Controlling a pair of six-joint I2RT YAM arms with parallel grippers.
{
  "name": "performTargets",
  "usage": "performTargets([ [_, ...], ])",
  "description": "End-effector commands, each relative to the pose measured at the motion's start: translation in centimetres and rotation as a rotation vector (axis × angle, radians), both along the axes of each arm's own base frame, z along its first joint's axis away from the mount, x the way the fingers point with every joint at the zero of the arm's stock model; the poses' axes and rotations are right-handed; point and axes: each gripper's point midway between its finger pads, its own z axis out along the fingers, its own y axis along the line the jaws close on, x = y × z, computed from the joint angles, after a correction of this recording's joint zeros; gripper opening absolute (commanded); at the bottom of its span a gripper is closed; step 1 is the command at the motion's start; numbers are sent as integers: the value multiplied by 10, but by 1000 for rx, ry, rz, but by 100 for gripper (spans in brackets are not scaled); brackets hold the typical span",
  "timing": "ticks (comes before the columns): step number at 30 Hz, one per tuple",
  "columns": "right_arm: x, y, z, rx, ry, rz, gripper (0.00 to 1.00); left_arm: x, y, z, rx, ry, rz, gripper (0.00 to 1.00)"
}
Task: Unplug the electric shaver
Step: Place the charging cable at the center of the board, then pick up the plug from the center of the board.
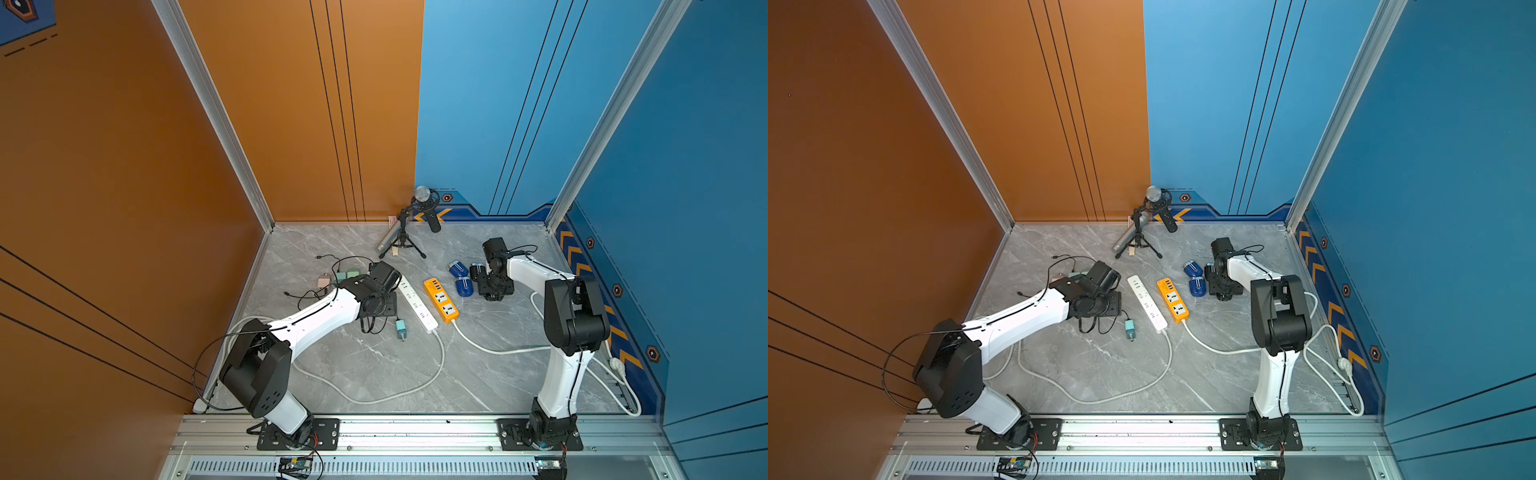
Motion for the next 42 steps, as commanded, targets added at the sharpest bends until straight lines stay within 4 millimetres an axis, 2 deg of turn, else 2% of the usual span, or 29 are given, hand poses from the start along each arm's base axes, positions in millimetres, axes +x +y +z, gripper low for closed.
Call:
performTargets([
  [1, -4, 0, 1, 19, 15, -25, 69, -15, -1, -11, 70, 75, -28, 71],
  [7, -2, -6, 18, -9, -27, -38, 72, -24, -23, -21, 99, 128, -72, 71],
  [12, 1, -15, 60, -47, -133, -54, 76, -31, -33, -30, 130, 185, -77, 74],
  [16, 3, -14, 84, -30, -192, -58, 78, -34, -37, -36, 150, 218, -62, 75],
  [20, 3, -11, 95, -7, -229, -63, 79, -34, -48, -44, 149, 237, -69, 77],
  [26, 5, -8, 100, 12, -249, -55, 79, -30, -56, -60, 161, 268, -64, 75],
  [31, 6, -5, 101, 30, -254, -52, 79, -27, -54, -69, 170, 286, -46, 65],
  [42, 7, 1, 98, 60, -257, -59, 78, -26, -44, -76, 173, 312, -24, 31],
])
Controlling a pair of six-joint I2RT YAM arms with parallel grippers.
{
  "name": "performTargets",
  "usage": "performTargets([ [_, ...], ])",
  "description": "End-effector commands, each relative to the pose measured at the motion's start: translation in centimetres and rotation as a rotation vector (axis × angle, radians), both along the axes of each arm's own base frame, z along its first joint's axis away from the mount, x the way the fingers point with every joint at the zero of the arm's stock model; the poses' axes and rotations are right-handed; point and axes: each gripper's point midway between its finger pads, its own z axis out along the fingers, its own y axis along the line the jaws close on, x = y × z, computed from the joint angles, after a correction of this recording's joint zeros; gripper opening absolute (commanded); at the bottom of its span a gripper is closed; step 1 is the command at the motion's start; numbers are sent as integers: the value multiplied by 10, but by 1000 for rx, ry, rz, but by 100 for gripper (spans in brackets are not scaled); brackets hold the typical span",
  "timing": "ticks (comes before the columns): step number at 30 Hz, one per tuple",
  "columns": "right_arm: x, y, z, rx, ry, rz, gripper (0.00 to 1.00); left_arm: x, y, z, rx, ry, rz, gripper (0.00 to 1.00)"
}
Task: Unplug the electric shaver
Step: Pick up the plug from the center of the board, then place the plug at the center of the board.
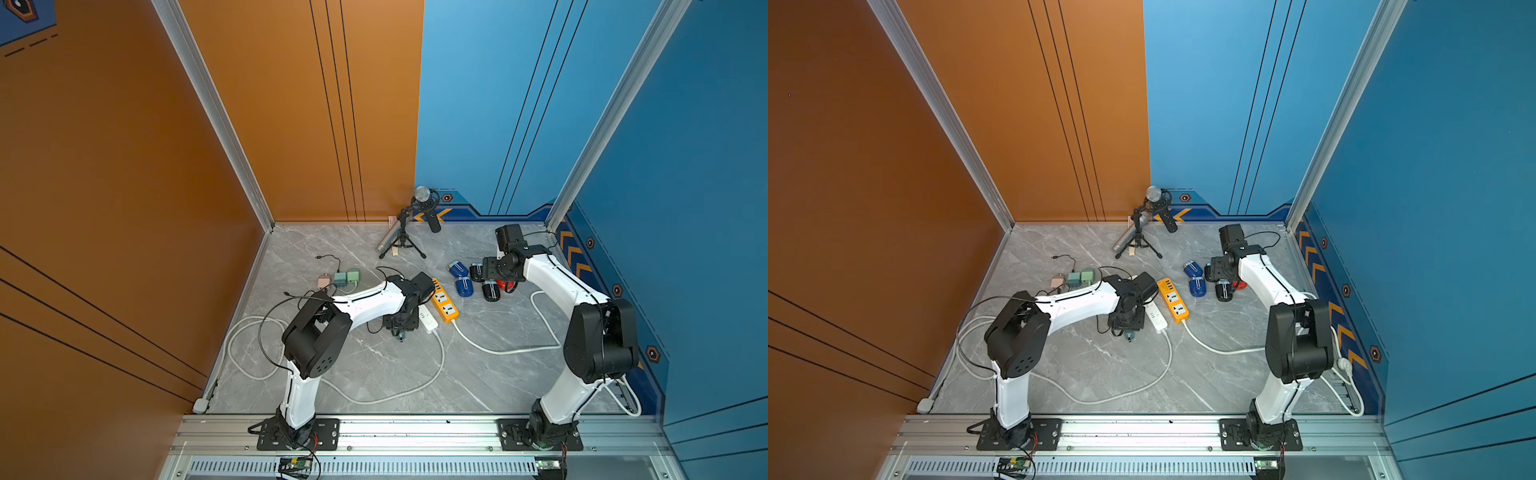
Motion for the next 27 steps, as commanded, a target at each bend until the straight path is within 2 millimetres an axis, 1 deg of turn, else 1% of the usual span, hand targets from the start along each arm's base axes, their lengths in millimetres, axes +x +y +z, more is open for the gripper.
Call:
performTargets([
  [1, 0, 5, 3, 32, -18, -10, 78, -3, 9, -1, 20, 28, 14, 29],
  [7, 3, 16, 3, 42, -27, 5, 78, -4, 24, 5, 29, 15, 41, 16],
  [10, 6, 22, 4, 45, -33, 16, 78, -5, 36, 13, 26, -5, 78, 15],
  [12, 8, 28, 6, 49, -39, 27, 78, -8, 48, 21, 19, -18, 123, 14],
  [14, 11, 35, 7, 55, -43, 39, 78, -12, 65, 31, 11, -40, 188, 14],
  [17, 14, 44, 6, 59, -45, 52, 78, -23, 93, 40, -3, -55, 307, 14],
  [20, 18, 55, 5, 68, -45, 70, 78, -39, 126, 42, -12, -46, 451, 14],
  [22, 20, 61, 5, 69, -46, 81, 78, -51, 149, 39, -5, -35, 531, 15],
  [25, 24, 69, 7, 76, -54, 91, 78, -62, 172, 40, 10, -39, 607, 15],
  [27, 26, 73, 10, 77, -60, 98, 78, -65, 187, 42, 28, -41, 654, 15],
])
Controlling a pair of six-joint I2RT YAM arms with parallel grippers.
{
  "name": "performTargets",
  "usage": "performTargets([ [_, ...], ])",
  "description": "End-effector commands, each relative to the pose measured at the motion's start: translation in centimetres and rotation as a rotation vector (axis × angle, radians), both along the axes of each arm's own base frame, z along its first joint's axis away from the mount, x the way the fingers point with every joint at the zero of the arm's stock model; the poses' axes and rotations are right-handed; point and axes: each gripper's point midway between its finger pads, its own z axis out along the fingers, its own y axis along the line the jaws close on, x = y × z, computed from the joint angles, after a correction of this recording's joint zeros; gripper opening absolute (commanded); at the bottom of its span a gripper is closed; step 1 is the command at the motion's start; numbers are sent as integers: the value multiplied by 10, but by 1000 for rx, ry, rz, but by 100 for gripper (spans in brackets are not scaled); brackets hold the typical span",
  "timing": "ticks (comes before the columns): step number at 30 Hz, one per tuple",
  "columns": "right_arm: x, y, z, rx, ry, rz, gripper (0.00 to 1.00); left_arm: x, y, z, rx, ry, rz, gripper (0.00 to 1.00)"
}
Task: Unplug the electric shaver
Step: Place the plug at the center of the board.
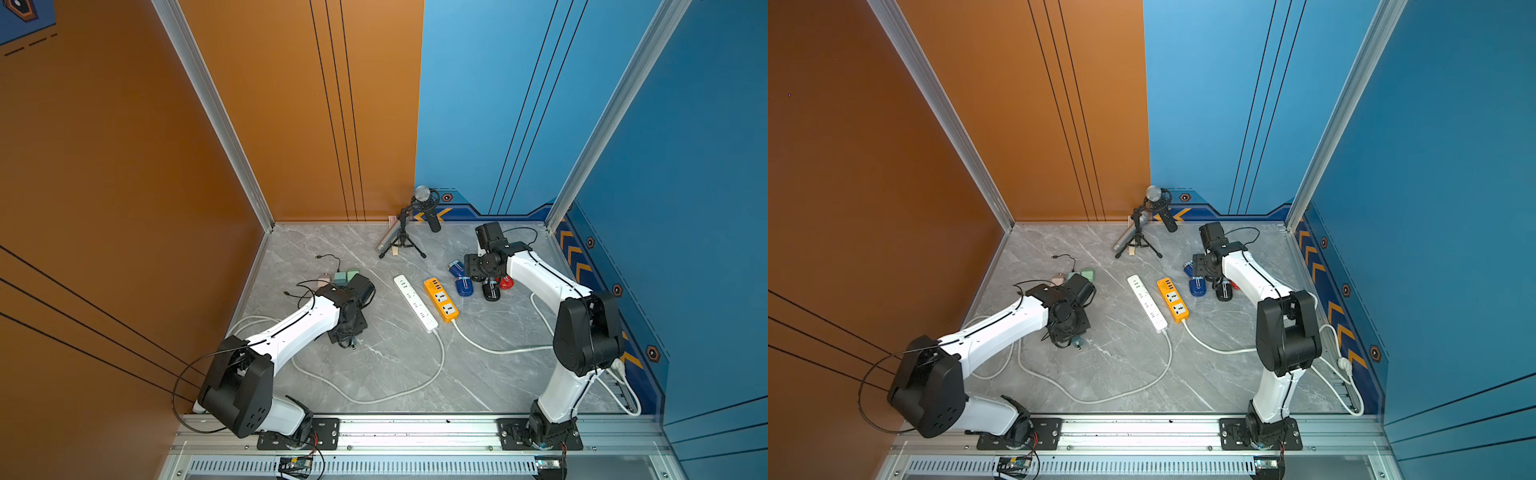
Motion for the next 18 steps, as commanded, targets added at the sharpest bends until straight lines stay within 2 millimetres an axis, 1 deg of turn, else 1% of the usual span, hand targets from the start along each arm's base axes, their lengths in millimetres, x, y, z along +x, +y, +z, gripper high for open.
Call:
performTargets([
  [1, 10, 12, 11, 32, -36, 2, 78, -11, 29, 2, 56, 13, 103, 15],
  [6, 12, 18, 15, 37, -44, 13, 78, 1, 63, -2, 107, 40, 172, 15],
  [9, 11, 21, 18, 40, -49, 15, 78, 18, 77, -2, 158, 48, 181, 15],
  [10, 11, 21, 18, 41, -51, 15, 78, 21, 83, -6, 179, 70, 181, 15],
  [11, 10, 22, 20, 40, -51, 18, 78, 34, 84, -2, 176, 56, 192, 15],
  [14, 6, 21, 24, 30, -60, 14, 78, 49, 93, -10, 194, 81, 211, 15],
  [18, 1, 16, 29, 18, -71, 3, 78, 73, 98, -12, 221, 83, 198, 15],
])
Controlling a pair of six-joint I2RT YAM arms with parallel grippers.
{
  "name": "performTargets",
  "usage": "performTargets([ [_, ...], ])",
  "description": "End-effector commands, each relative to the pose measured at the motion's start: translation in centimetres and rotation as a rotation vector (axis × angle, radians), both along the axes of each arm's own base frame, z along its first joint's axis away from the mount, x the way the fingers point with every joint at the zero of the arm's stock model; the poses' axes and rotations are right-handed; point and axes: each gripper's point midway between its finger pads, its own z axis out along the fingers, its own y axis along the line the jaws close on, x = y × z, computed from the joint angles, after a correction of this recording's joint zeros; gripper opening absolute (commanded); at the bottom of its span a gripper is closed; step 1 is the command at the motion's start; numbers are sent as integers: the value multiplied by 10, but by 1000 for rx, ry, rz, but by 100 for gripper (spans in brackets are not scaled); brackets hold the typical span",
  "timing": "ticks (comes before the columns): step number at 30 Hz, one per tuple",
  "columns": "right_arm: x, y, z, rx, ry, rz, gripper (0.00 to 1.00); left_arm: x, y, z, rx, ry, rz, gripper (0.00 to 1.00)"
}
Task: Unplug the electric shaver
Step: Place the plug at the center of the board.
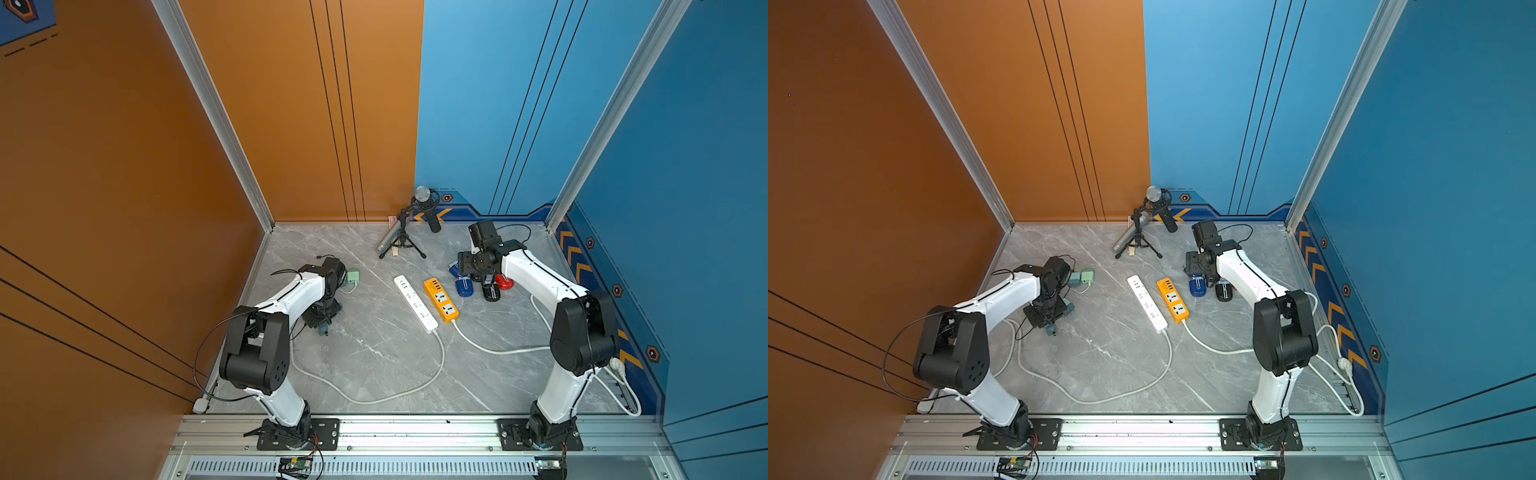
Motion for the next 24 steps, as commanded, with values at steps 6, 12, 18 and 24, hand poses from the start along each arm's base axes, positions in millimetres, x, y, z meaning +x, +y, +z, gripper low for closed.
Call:
performTargets([
  [6, -15, -13, 23, -21, -53, -55, 78, 40, 11, -9, 25, -5, -8, 16],
  [12, -27, -23, 25, -40, -62, -82, 78, 59, 3, -18, -5, -17, -11, 20],
  [18, -32, -27, 27, -43, -66, -100, 78, 72, 1, -17, -10, -39, -12, 22],
  [24, -34, -25, 25, -42, -63, -96, 78, 68, 1, -15, -8, -42, -22, 38],
])
